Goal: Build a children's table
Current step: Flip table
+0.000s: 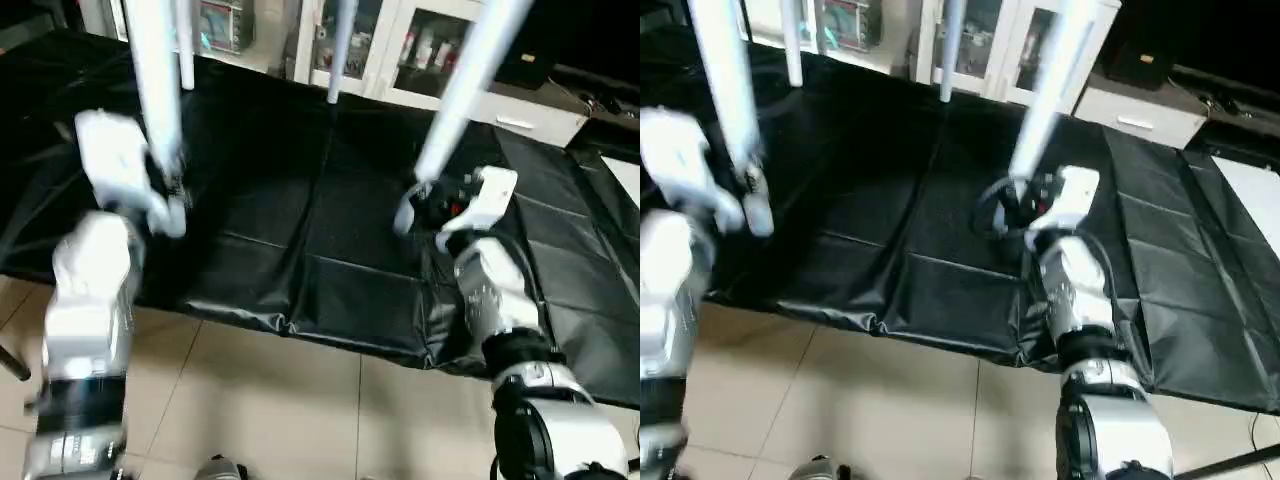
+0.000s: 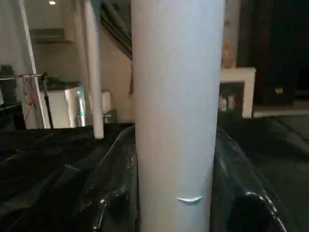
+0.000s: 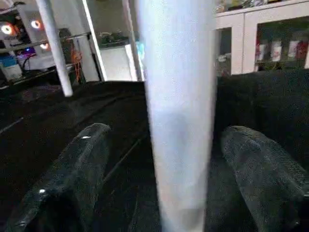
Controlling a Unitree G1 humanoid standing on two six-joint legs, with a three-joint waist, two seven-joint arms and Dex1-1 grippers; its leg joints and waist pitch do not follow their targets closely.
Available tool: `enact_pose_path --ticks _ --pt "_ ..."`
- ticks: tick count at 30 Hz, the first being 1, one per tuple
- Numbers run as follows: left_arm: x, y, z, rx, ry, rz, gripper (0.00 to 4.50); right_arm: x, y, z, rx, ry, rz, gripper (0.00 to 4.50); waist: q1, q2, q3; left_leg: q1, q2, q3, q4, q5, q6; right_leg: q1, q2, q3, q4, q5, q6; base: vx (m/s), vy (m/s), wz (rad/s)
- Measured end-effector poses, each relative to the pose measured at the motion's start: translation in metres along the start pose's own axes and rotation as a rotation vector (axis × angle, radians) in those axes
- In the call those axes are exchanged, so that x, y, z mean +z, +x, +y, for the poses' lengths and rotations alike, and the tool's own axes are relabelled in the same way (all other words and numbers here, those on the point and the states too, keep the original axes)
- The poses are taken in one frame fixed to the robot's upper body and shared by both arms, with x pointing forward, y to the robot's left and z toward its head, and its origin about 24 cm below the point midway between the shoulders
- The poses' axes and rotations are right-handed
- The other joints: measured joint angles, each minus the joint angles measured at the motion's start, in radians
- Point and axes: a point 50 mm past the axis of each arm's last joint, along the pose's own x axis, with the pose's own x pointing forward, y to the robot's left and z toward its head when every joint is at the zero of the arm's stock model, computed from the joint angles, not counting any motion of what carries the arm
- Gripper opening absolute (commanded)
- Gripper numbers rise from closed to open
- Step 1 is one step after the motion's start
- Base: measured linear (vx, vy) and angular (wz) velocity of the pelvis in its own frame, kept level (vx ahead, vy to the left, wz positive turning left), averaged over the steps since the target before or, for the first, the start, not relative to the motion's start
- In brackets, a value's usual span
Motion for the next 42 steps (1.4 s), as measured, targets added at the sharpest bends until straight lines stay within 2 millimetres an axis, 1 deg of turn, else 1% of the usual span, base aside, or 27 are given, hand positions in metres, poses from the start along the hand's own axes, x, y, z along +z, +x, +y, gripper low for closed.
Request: enact_pose_path --ticks 3,4,7,10,12,15,18,20,21,23,26,28,31,32,34,36,38,39,40,41,42 --pt "-0.009 -0.004 -0.006 -0.038 0.007 0.013 1.57 -0.007 -0.006 -0.003 -0.005 -0.016 0.009 3.38 0.001 0.000 0.000 0.001 0.000 0.000 0.000 0.000 0.000 0.001 0.000 0.000 0.000 0.001 0.000 0.000 0.000 0.00" --pt "-0.012 -0.004 -0.007 -0.041 0.007 0.018 1.57 -0.010 -0.010 -0.006 -0.007 -0.022 0.019 3.30 -0.002 0.000 0.000 0.003 0.000 0.000 0.000 0.000 0.000 0.003 0.000 0.000 0.000 0.001 0.000 0.000 0.000 0.00" --pt "-0.016 -0.005 -0.007 -0.049 0.007 0.022 1.57 -0.022 -0.022 -0.011 -0.018 -0.035 0.046 3.18 -0.007 0.000 0.000 0.006 0.001 0.000 0.000 0.000 0.000 0.005 0.000 0.000 0.000 0.001 0.000 0.000 0.000 0.00" --pt "-0.023 -0.008 -0.005 -0.044 -0.006 0.034 1.57 -0.031 -0.036 -0.016 -0.031 -0.048 0.065 2.84 -0.008 0.000 0.000 0.007 0.002 0.000 -0.001 0.000 0.000 0.005 0.000 -0.001 0.000 0.001 0.001 0.000 0.000 0.00" --pt "-0.032 -0.013 -0.002 -0.026 -0.018 0.065 1.57 -0.035 -0.046 -0.019 -0.044 -0.060 0.066 2.72 -0.009 0.000 0.000 0.007 0.002 0.000 -0.001 0.000 0.000 0.005 0.000 -0.001 0.000 0.001 0.001 0.000 0.000 0.00" --pt "-0.043 -0.019 0.001 -0.008 -0.036 0.097 1.57 -0.030 -0.055 -0.021 -0.053 -0.088 0.027 2.40 -0.007 -0.002 -0.001 0.007 0.002 0.000 -0.001 0.000 0.000 0.005 0.000 -0.002 0.000 0.001 0.001 0.000 0.000 0.00" --pt "-0.045 -0.022 0.005 -0.006 -0.034 0.087 1.57 -0.021 -0.065 -0.019 -0.037 -0.119 -0.024 2.16 -0.004 -0.004 -0.003 0.008 0.002 0.000 -0.001 0.000 0.000 0.006 0.000 -0.002 -0.002 0.000 0.002 0.000 0.000 0.00" --pt "-0.046 -0.024 0.007 -0.015 -0.028 0.080 1.57 -0.016 -0.073 -0.016 -0.017 -0.132 -0.049 1.96 -0.006 -0.006 -0.004 0.009 0.002 0.000 -0.001 0.000 0.000 0.007 0.000 -0.002 -0.003 0.000 0.002 0.000 0.000 0.00" --pt "-0.047 -0.025 0.008 -0.019 -0.023 0.078 1.57 -0.015 -0.077 -0.015 -0.008 -0.134 -0.057 1.96 -0.009 -0.007 -0.005 0.009 0.002 -0.001 -0.001 0.000 0.000 0.008 0.000 -0.002 -0.003 -0.002 0.005 0.000 0.000 0.00" --pt "-0.048 -0.026 0.010 -0.019 -0.019 0.075 1.57 -0.013 -0.082 -0.013 0.002 -0.144 -0.069 1.67 -0.010 -0.009 -0.006 0.010 0.002 -0.001 -0.002 0.000 -0.001 0.008 0.000 -0.002 -0.003 -0.003 0.007 0.000 0.000 0.00" --pt "-0.050 -0.026 0.018 -0.024 -0.008 0.074 1.57 -0.012 -0.092 -0.012 -0.005 -0.166 -0.081 1.67 -0.011 -0.011 -0.008 0.013 0.002 -0.001 -0.003 -0.001 -0.001 0.009 0.000 -0.003 -0.004 -0.003 0.008 0.000 0.000 0.00" --pt "-0.052 -0.027 0.025 -0.017 -0.004 0.081 1.57 -0.014 -0.097 -0.014 -0.026 -0.173 -0.070 1.67 -0.014 -0.012 -0.009 0.017 0.002 -0.004 -0.003 -0.001 -0.001 0.009 0.000 -0.005 -0.006 -0.004 0.008 0.000 0.000 0.00" --pt "-0.053 -0.030 0.030 -0.032 -0.036 0.070 1.57 -0.014 -0.102 -0.014 -0.039 -0.179 -0.065 1.67 -0.023 -0.009 -0.007 0.018 0.002 -0.017 -0.005 -0.002 -0.003 0.015 0.000 -0.017 -0.019 -0.004 0.008 0.000 0.000 0.00" --pt "-0.053 -0.031 0.031 -0.035 -0.043 0.066 1.92 -0.013 -0.101 -0.013 -0.038 -0.183 -0.070 1.64 -0.024 -0.008 -0.007 0.018 0.002 -0.018 -0.005 -0.002 -0.003 0.015 0.000 -0.018 -0.021 -0.004 0.008 0.000 0.000 0.00" --pt "-0.053 -0.035 0.028 -0.059 -0.074 0.055 2.27 -0.010 -0.101 -0.012 -0.034 -0.186 -0.079 1.64 -0.032 -0.008 -0.007 0.018 0.001 -0.018 -0.005 -0.002 -0.003 0.015 -0.001 -0.017 -0.022 -0.003 0.007 0.000 0.000 0.00" --pt "-0.051 -0.040 0.016 -0.109 -0.153 0.010 2.31 -0.008 -0.103 -0.011 -0.034 -0.190 -0.084 1.64 -0.033 -0.007 -0.006 0.018 0.000 -0.017 -0.005 -0.002 -0.003 0.013 -0.003 -0.016 -0.022 -0.003 0.007 0.000 0.000 0.00" --pt "-0.047 -0.043 0.006 -0.135 -0.225 -0.039 2.63 -0.007 -0.106 -0.009 -0.030 -0.192 -0.083 1.64 -0.032 -0.003 -0.004 0.019 -0.001 -0.017 -0.005 -0.002 -0.003 0.011 -0.003 -0.016 -0.022 -0.003 0.007 0.000 0.000 0.00" --pt "-0.043 -0.047 0.001 -0.158 -0.264 -0.082 2.71 -0.008 -0.109 -0.006 -0.022 -0.191 -0.075 1.64 -0.032 0.000 -0.003 0.019 -0.001 -0.017 -0.005 -0.002 -0.003 0.012 -0.003 -0.016 -0.022 -0.003 0.007 0.000 0.000 0.00" --pt "-0.040 -0.048 -0.002 -0.176 -0.275 -0.099 2.71 -0.008 -0.110 -0.004 -0.016 -0.193 -0.074 1.64 -0.032 0.000 -0.003 0.020 -0.001 -0.017 -0.005 -0.002 -0.003 0.012 -0.003 -0.016 -0.022 -0.003 0.006 0.000 0.000 0.00" --pt "-0.038 -0.047 -0.005 -0.189 -0.280 -0.109 2.80 -0.008 -0.110 -0.003 -0.013 -0.193 -0.073 1.64 -0.032 0.001 -0.003 0.020 -0.001 -0.017 -0.005 -0.002 -0.003 0.012 -0.003 -0.016 -0.022 -0.003 0.006 0.000 0.000 0.00" --pt "-0.037 -0.047 -0.006 -0.194 -0.287 -0.120 2.80 -0.007 -0.110 -0.002 -0.006 -0.192 -0.072 1.64 -0.032 0.003 -0.004 0.021 -0.001 -0.017 -0.005 -0.002 -0.003 0.012 -0.003 -0.016 -0.022 -0.003 0.006 0.000 0.000 0.00"
